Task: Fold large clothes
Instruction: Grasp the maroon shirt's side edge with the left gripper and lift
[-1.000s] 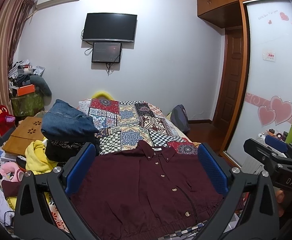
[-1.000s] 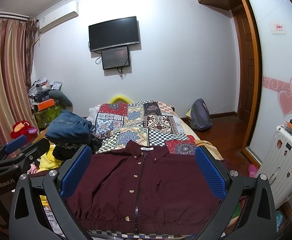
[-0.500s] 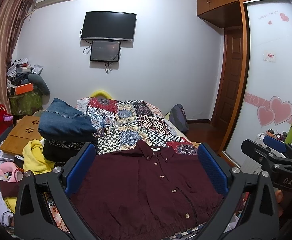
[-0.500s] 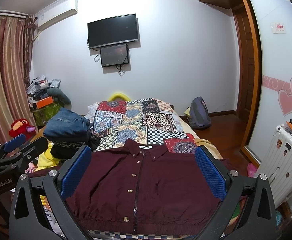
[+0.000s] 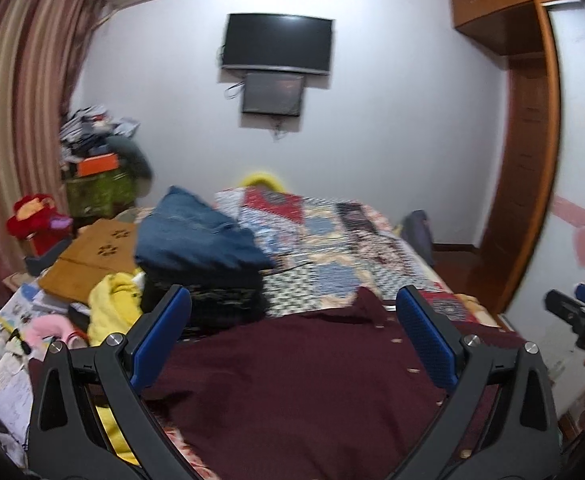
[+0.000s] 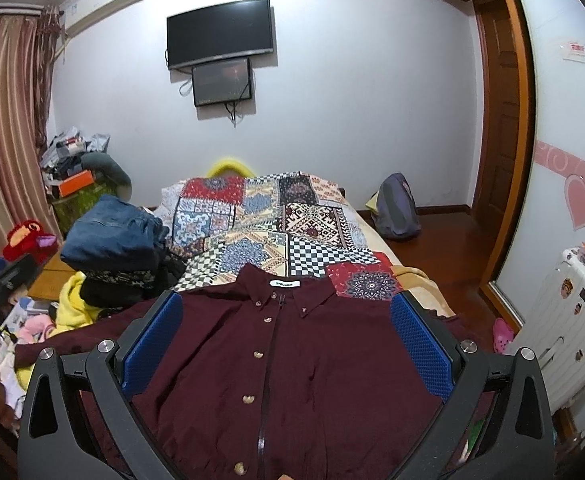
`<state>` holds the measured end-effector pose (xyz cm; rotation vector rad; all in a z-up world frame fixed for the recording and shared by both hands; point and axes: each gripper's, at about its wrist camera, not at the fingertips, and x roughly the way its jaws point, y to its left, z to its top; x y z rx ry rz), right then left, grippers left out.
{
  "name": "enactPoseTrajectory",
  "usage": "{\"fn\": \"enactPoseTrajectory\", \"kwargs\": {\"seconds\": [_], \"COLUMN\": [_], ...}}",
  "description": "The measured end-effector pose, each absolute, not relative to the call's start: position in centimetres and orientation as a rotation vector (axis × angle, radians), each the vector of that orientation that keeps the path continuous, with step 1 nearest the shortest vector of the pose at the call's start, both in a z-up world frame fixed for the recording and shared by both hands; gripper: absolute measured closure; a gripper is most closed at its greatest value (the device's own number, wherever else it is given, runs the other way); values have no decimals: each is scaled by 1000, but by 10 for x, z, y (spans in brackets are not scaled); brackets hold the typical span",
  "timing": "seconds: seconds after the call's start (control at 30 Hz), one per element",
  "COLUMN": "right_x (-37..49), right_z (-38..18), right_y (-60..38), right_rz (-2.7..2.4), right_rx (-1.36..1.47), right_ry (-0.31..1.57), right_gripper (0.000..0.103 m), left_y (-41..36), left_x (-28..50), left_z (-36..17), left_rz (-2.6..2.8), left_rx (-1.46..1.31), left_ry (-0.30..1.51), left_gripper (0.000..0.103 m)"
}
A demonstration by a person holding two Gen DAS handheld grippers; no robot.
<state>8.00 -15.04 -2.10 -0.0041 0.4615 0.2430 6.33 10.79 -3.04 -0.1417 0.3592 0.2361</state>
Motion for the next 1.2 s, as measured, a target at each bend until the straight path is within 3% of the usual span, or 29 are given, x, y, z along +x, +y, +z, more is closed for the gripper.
{"fn": "enactPoseTrajectory", "kwargs": {"seconds": [0.23,0.6,0.87,1.03,1.2], "right_x": [129,196,219,228,232], "right_z": [-43,-87,-106,-111,-116], "right_y": [-140,-119,-111,-106,-106], "right_rz": [219,307,321,306,300], "right_rx": [-58,-66,-22,-41,-30], "right_ry": [539,754,843,862,879], "right_gripper": [0,0,0,0,0], "left_y": [189,324,383,406,422], "left_x": [77,59,32,26,33], "left_z": [-74,-190,-251,-269,-285], "left_rz": [405,517,475,531,606], "left_rx": [-219,-670,-1096,-1185,-1197], "left_ry": [483,741,694,669,675], "left_gripper": [0,0,14,18,41]}}
